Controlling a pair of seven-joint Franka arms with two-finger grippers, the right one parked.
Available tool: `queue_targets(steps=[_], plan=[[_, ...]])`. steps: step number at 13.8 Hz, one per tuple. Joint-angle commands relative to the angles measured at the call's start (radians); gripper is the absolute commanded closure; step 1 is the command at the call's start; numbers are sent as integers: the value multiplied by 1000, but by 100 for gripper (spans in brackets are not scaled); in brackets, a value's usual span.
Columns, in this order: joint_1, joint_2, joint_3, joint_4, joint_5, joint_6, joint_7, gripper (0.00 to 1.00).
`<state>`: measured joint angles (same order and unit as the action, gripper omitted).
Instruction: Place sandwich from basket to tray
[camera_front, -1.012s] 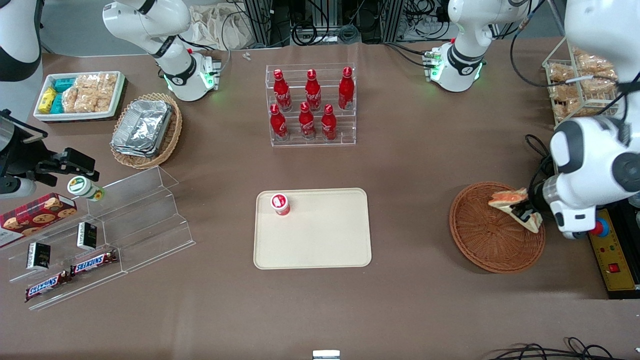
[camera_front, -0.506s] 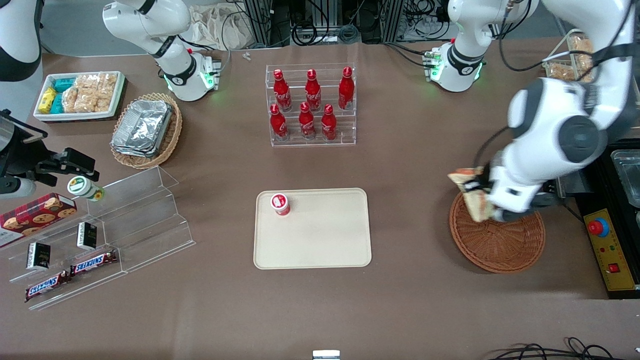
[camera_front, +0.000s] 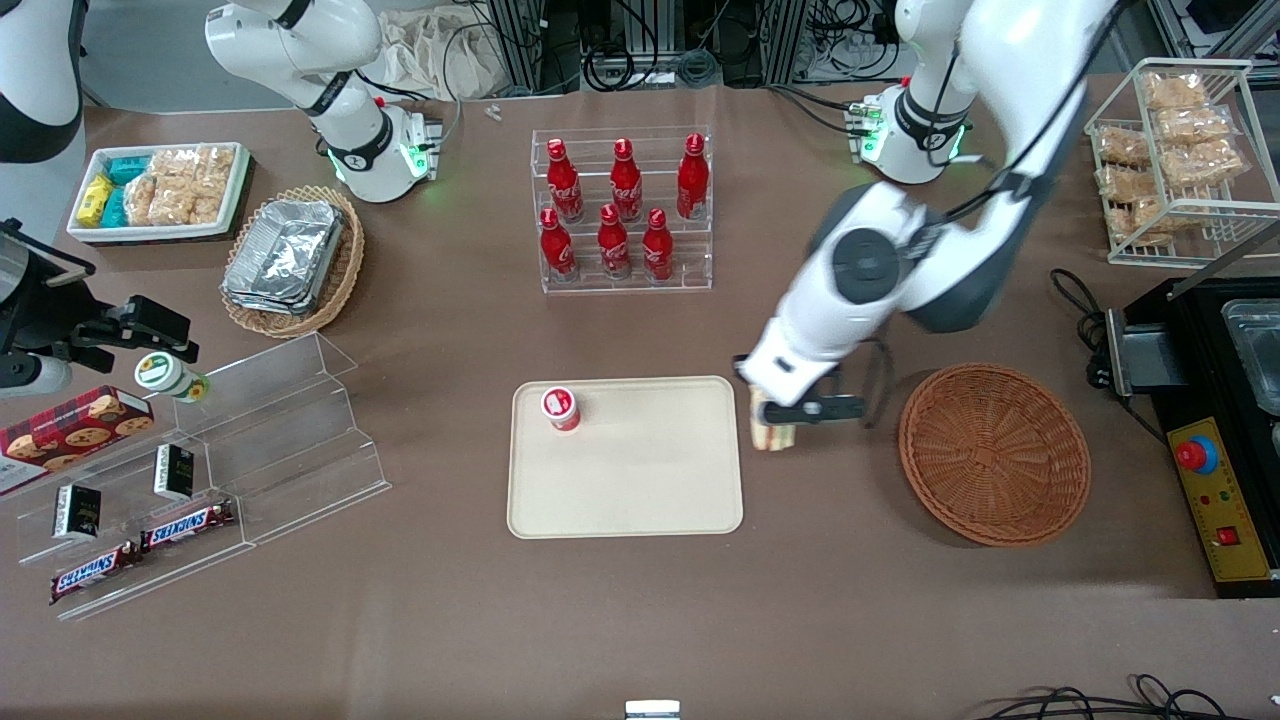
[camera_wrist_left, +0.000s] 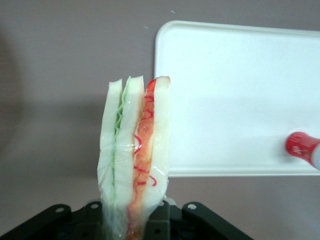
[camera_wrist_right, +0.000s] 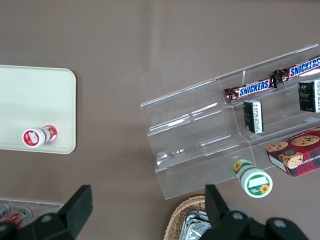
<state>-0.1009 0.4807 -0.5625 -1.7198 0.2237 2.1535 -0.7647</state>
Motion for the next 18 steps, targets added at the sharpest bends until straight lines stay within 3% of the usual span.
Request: queue_targets(steps=[1,5,6,7,8,11,13,18], plan=[[-66,198,-5,158,167,8,-97,100],[-83,326,-2,203,267,78,-108,98],[-76,335,3,203,278,101,-90,84],[-76,346,13,201,296,115,-68,53],[-77,349,18,201,299,127,-70,1],[-77,331,20,194,299,151,-73,0],[-68,242,15,189,270,122,-76,0],[13,9,-8,200,189,-199,72,0]])
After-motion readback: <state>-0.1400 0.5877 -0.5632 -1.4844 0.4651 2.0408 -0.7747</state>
